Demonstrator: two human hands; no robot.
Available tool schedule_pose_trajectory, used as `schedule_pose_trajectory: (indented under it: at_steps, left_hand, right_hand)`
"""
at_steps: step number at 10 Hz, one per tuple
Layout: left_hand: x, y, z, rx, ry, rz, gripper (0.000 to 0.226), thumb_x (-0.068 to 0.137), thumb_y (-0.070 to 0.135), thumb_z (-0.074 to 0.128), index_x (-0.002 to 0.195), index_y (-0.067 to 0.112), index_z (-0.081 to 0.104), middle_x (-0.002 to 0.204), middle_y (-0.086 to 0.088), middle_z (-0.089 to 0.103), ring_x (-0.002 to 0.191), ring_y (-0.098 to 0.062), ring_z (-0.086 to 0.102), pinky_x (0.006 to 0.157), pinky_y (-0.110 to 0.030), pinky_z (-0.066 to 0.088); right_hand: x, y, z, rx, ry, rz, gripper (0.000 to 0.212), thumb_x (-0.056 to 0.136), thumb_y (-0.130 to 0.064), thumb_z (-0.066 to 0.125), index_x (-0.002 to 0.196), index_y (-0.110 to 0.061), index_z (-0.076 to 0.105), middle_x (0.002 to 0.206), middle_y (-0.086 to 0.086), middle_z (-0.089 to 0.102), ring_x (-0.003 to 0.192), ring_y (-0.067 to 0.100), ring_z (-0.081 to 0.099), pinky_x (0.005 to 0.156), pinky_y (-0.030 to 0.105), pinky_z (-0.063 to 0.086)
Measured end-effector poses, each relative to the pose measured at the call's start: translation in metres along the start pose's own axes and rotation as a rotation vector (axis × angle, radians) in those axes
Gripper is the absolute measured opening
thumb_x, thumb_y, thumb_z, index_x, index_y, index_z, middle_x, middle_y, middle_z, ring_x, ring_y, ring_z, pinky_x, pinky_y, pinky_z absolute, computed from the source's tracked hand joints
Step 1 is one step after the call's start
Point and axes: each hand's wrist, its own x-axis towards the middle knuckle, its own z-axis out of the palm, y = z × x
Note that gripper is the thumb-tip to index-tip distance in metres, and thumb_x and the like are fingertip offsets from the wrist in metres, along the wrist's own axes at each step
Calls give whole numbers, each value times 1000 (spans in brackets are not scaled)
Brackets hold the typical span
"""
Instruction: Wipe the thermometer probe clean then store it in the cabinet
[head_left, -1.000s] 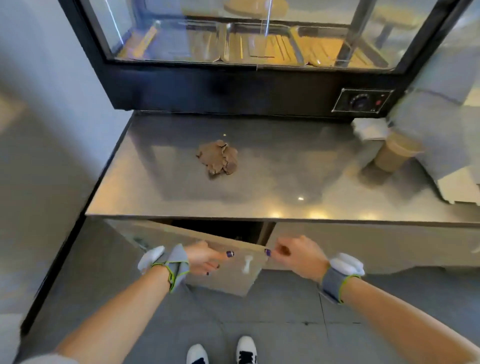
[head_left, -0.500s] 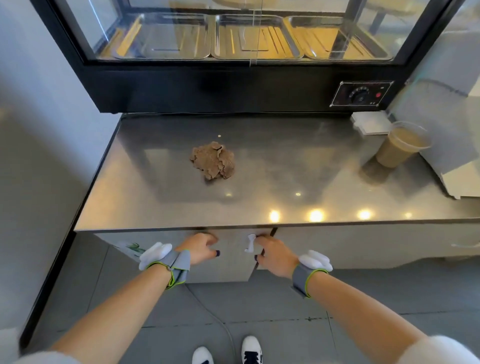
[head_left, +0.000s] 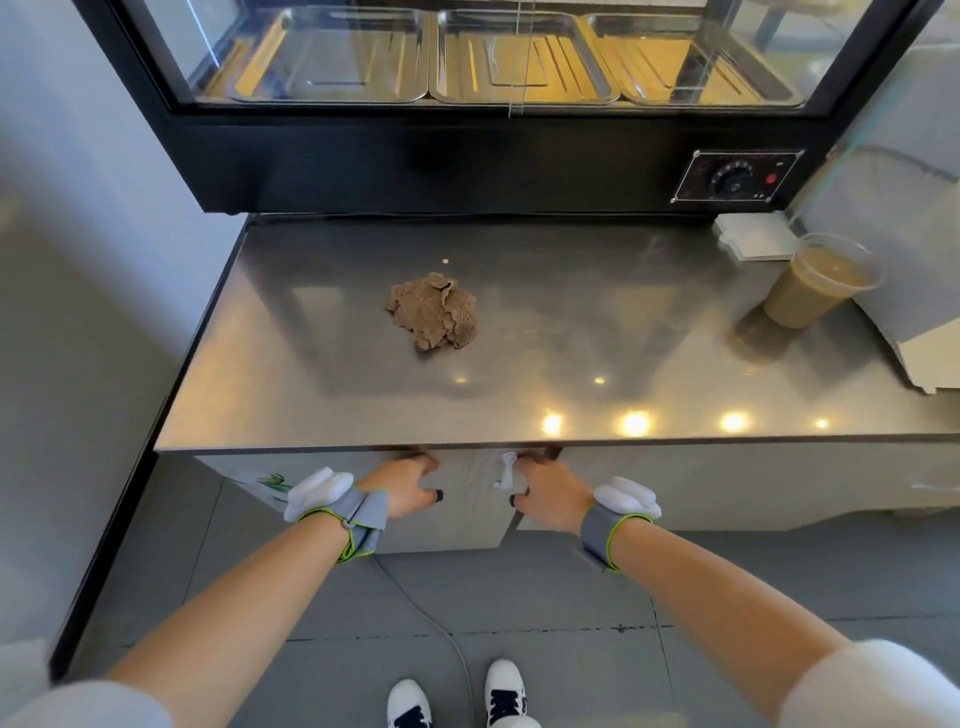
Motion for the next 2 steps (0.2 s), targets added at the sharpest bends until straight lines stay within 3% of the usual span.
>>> schedule_pose_trajectory:
  at_steps: [1, 2]
  left_hand:
    - [-9, 6, -10, 42, -54, -23, 62, 92, 34, 49, 144, 8, 27, 152, -9, 33, 138, -24, 34, 113, -29, 29]
    - [-20, 16, -22, 46, -121, -64, 60, 93, 36, 47, 142, 7, 30, 149, -11, 40, 133, -24, 42, 108, -25, 34]
  right_hand:
    - [-9, -9, -8, -74, -65, 29, 48, 90, -19, 46, 135, -8, 33, 136, 17, 47, 119, 34, 48, 95, 37, 43]
    - [-19, -21, -18, -150, -144, 49, 45, 91, -26, 46, 126, 1, 41, 122, 23, 55, 113, 36, 52, 84, 35, 45]
